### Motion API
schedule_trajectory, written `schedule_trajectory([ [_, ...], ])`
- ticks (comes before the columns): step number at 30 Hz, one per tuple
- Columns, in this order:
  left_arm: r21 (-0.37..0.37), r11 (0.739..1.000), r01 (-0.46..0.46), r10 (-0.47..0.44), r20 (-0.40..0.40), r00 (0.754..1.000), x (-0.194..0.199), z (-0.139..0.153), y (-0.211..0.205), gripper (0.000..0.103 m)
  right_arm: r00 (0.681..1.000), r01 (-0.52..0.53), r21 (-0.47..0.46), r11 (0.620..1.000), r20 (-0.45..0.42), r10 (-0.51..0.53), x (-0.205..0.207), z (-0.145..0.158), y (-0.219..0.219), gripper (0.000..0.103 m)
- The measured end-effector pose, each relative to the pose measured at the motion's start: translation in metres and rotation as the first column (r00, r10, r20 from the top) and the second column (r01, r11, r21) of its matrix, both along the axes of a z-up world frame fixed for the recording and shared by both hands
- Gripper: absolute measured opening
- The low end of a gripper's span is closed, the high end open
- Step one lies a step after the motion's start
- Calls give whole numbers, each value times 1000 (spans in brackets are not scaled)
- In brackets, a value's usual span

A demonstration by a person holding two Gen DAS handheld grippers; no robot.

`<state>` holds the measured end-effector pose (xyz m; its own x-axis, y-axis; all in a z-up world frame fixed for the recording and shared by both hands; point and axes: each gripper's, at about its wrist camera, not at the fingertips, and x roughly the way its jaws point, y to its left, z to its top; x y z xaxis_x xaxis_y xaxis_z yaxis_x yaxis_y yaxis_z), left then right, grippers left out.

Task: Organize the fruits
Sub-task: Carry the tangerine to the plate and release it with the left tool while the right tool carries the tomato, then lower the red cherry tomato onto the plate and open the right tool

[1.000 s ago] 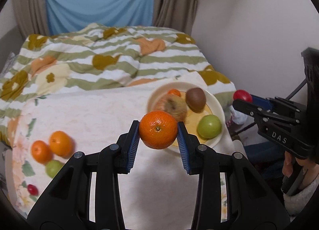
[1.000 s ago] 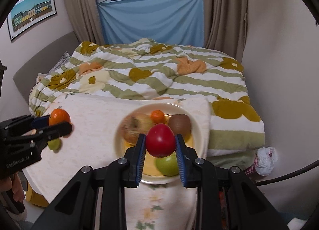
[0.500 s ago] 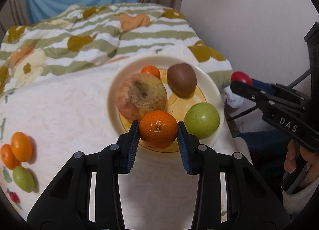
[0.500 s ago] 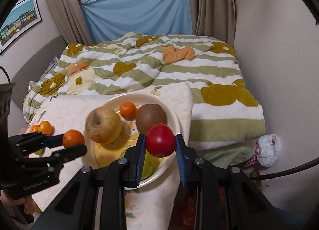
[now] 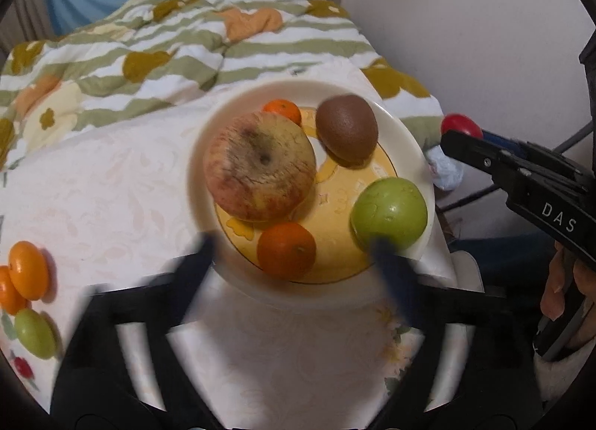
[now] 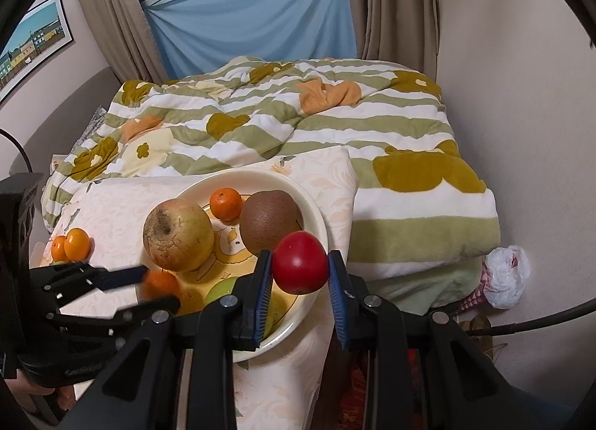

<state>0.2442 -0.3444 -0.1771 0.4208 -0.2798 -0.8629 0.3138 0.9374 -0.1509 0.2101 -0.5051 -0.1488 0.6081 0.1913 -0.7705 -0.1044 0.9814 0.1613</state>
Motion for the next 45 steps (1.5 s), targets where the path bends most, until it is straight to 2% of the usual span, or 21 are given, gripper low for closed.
schedule_trajectory([
  [2, -26, 1000, 1, 0, 12, 1000, -1, 6, 2, 103, 1000, 0, 0, 1000, 2, 0, 0, -1, -1, 27],
  [9, 16, 1000, -16, 16, 8, 1000, -7, 16, 12, 103, 1000, -11, 3, 1000, 11, 11, -4, 4, 0, 27],
  [14, 57, 996, -66, 64, 30, 997, -8, 24, 33, 103, 999, -27, 8, 1000, 23, 27, -4, 13, 3, 27],
  [19, 75, 989, -127, 124, 53, 991, -10, 32, 59, 103, 999, -46, 21, 999, 6, 46, 3, 10, 8, 27],
  [25, 74, 979, -190, 189, 27, 982, -15, 26, 84, 103, 996, -66, 18, 998, -58, 67, 18, -11, 14, 27],
  [29, 91, 973, -210, 210, 7, 978, -21, 18, 93, 103, 994, -56, 60, 997, -94, 62, 25, -22, 11, 27],
  [40, 77, 970, -232, 233, -12, 972, -32, 12, 102, 103, 991, -57, 77, 995, -120, 66, 31, -26, 14, 28],
  [41, 78, 969, -235, 236, -10, 972, -33, 12, 102, 103, 990, -62, 79, 995, -122, 71, 31, -26, 14, 30],
  [42, 82, 967, -240, 241, -6, 970, -34, 13, 103, 103, 989, -67, 77, 995, -123, 76, 31, -25, 15, 40],
  [43, 84, 966, -243, 245, -4, 970, -34, 13, 102, 103, 990, -69, 69, 995, -119, 77, 30, -24, 17, 57],
  [44, 84, 966, -246, 247, -4, 969, -35, 14, 102, 103, 991, -76, 61, 995, -105, 82, 27, -21, 18, 65],
  [45, 83, 965, -250, 251, -5, 968, -36, 14, 103, 103, 992, -82, 58, 995, -95, 87, 26, -19, 20, 80],
])
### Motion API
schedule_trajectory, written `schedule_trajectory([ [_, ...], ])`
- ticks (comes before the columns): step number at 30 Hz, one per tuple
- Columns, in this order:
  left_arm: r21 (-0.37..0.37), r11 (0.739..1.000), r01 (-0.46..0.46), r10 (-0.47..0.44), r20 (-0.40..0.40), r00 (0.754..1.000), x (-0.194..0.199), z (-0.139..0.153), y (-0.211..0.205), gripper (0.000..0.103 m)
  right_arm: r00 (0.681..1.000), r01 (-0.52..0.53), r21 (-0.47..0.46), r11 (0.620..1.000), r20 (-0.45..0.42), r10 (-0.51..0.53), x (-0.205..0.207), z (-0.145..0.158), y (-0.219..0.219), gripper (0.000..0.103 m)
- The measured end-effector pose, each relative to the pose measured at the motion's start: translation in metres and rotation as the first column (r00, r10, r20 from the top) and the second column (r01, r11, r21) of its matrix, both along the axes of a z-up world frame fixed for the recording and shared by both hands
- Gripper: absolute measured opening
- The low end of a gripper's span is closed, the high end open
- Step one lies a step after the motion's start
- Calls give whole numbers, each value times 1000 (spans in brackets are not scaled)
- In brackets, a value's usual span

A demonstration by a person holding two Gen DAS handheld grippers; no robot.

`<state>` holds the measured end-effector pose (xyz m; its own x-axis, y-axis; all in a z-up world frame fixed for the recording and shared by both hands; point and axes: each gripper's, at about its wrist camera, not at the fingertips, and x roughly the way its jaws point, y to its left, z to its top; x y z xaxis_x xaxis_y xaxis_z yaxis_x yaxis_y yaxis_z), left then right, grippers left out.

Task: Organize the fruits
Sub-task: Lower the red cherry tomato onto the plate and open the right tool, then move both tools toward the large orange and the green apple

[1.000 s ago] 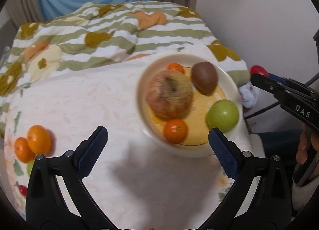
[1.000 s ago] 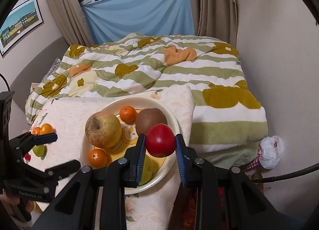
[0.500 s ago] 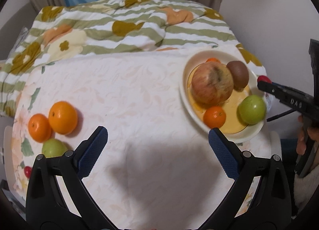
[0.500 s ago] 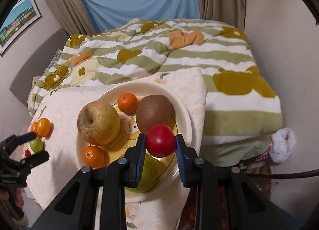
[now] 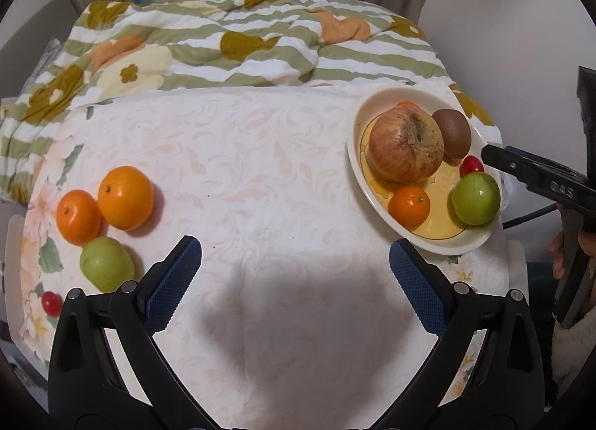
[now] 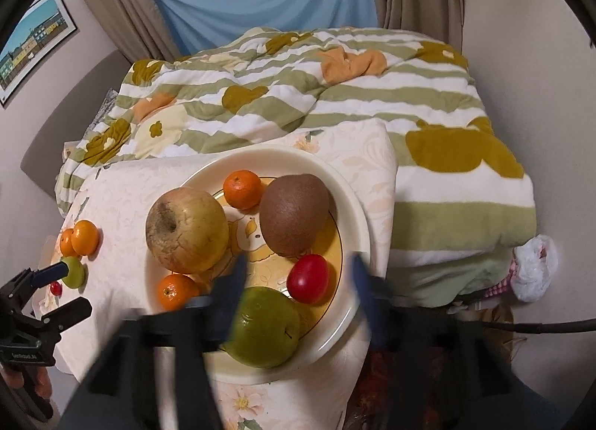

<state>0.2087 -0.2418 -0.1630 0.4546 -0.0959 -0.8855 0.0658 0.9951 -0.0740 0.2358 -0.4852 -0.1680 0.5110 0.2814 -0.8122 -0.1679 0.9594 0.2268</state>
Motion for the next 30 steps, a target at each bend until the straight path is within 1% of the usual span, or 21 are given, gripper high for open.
schedule_trajectory([
  [1, -2, 1000, -3, 3, -2, 1000, 0, 0, 0, 103, 1000, -5, -6, 1000, 13, 5, -3, 3, 2, 90],
  [4, 0, 1000, -4, 4, 1, 1000, -2, 4, 0, 103, 1000, -7, -26, 1000, 29, 7, -8, 8, 5, 102],
  [10, 26, 1000, 16, -17, 41, 999, -12, 22, -1, 103, 998, 19, -35, 999, 62, -17, -19, 23, 2, 102],
  [15, 30, 999, 28, -30, 73, 997, -24, 39, 3, 103, 998, 18, -36, 999, 60, -16, -33, 43, 2, 102],
  [17, 31, 999, 25, -28, 93, 995, -31, 48, 6, 103, 998, 24, -62, 998, 66, -20, -39, 53, 5, 102],
  [20, 27, 1000, 5, -8, 116, 993, -41, 62, 16, 103, 996, 18, -79, 997, 93, -10, -50, 67, 11, 102],
  [24, -2, 999, -33, 33, 159, 987, -59, 80, 37, 103, 993, -1, -83, 997, 119, 11, -61, 84, 20, 102],
  [27, -30, 997, -72, 76, 191, 979, -74, 90, 61, 103, 991, -9, -83, 997, 131, 20, -68, 94, 28, 102],
  [30, -36, 993, -113, 118, 204, 972, -85, 97, 84, 103, 988, -5, -102, 995, 154, 20, -75, 104, 42, 102],
])
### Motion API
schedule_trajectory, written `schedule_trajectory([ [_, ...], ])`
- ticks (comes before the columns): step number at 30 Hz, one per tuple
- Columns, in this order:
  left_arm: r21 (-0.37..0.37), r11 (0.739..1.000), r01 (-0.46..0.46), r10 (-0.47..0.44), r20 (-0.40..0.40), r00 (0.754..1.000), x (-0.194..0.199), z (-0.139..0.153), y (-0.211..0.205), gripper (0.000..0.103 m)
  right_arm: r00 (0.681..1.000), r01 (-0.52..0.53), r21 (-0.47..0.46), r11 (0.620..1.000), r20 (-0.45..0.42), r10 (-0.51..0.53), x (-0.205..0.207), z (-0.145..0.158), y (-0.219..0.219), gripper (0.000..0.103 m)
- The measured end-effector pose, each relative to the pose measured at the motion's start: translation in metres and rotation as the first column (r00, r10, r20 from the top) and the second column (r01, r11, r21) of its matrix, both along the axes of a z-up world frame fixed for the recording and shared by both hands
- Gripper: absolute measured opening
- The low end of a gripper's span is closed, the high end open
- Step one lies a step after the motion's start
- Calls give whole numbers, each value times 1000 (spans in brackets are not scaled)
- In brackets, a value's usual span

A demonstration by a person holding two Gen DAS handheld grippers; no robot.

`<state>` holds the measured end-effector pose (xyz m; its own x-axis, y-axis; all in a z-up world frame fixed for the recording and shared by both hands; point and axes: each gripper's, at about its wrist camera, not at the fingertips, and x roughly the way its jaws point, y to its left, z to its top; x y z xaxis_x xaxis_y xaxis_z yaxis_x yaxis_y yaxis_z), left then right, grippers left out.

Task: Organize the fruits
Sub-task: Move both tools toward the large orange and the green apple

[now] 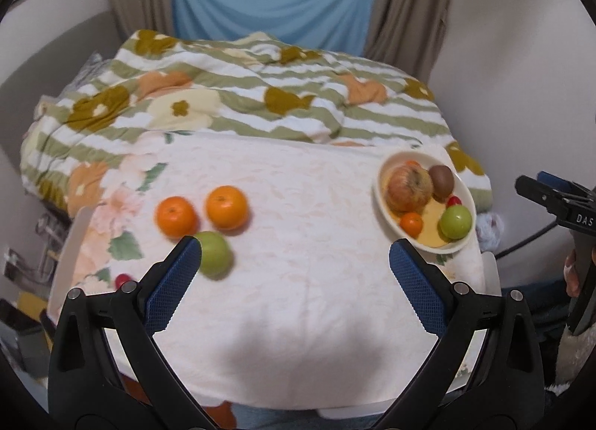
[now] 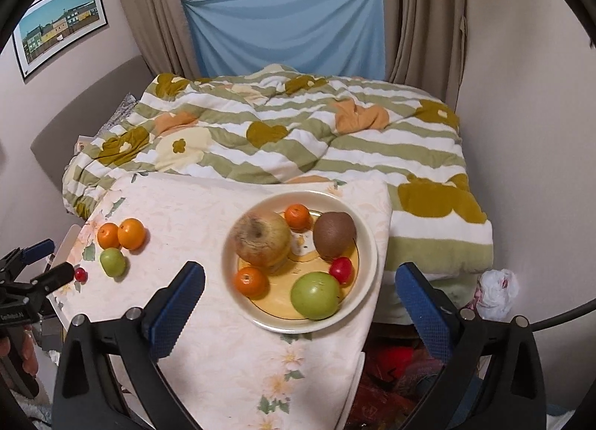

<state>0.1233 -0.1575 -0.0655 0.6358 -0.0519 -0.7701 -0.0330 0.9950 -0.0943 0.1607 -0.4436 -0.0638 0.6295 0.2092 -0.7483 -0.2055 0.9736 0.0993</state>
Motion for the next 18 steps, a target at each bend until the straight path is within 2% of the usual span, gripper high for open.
schedule_trajectory([
  [4, -6, 999, -51, 52, 19, 998, -10, 7, 39, 103, 1000, -13, -17, 1000, 27, 13, -5, 10, 24, 102],
  [9, -3, 998, -68, 69, 22, 997, -11, 10, 86, 103, 999, -27, -17, 1000, 39, 27, -7, 15, 68, 102],
  [18, 10, 1000, 11, -11, 0, 1000, 4, 7, 161, 103, 999, -39, 26, 999, -5, 39, -4, 4, 150, 102],
])
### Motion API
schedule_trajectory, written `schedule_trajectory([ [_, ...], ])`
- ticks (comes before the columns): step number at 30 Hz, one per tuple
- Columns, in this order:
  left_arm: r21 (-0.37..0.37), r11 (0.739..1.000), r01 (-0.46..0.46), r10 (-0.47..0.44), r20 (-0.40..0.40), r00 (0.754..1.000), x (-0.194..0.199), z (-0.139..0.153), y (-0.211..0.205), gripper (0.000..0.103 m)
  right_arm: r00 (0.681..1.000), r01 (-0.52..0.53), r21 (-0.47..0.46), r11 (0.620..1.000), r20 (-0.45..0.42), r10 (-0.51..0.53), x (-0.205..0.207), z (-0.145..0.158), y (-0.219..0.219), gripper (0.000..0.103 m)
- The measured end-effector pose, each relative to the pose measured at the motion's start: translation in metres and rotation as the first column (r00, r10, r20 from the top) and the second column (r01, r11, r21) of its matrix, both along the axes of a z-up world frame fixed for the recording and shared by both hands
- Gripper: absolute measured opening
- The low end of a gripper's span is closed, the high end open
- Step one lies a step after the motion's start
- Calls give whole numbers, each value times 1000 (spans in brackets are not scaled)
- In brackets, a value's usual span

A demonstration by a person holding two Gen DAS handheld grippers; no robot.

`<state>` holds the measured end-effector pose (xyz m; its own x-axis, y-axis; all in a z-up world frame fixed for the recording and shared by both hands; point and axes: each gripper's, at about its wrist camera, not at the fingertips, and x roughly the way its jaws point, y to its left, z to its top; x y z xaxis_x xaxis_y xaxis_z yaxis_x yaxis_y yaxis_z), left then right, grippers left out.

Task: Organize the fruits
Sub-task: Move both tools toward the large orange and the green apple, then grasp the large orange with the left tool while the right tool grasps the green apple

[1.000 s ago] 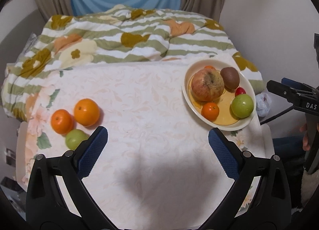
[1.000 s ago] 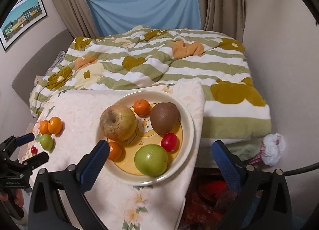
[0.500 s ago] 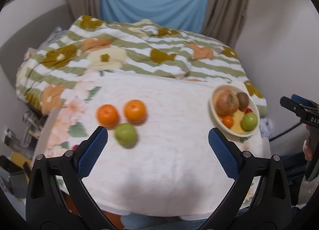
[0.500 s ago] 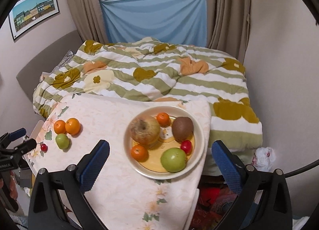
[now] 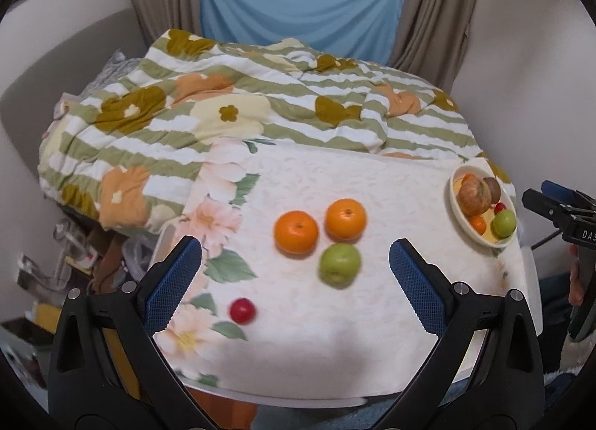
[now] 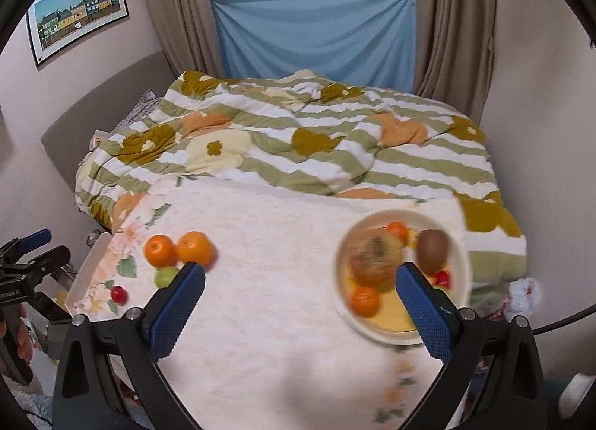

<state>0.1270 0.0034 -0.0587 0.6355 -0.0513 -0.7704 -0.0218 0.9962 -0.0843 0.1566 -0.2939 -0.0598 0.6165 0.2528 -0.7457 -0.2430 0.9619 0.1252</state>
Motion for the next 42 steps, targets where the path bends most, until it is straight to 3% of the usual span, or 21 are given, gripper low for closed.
schedule_trajectory([
  [9, -14, 991, 135, -136, -65, 989, 36, -25, 44, 103, 998, -33, -9, 999, -55, 33, -5, -35, 74, 102],
  [15, -26, 970, 242, -243, -121, 962, 67, -53, 58, 103, 994, -20, -7, 1000, -110, 19, -7, -65, 109, 102],
  [18, -27, 952, 304, -305, -148, 941, 82, -68, 58, 103, 991, -1, -3, 1000, -134, 1, -8, -80, 118, 102],
  [25, -53, 884, 465, -463, -232, 855, 109, -111, 38, 103, 980, 18, 3, 1000, -198, -17, -11, -111, 134, 102],
  [31, -68, 839, 540, -535, -281, 797, 122, -138, 18, 98, 974, 34, -7, 999, -225, -35, -16, -129, 139, 102],
  [37, -85, 813, 576, -572, -301, 763, 132, -154, 6, 95, 970, 38, -1, 999, -240, -37, -14, -138, 146, 98],
  [42, -101, 793, 600, -598, -314, 737, 138, -162, -2, 77, 968, 36, -7, 999, -248, -37, -10, -143, 151, 97],
])
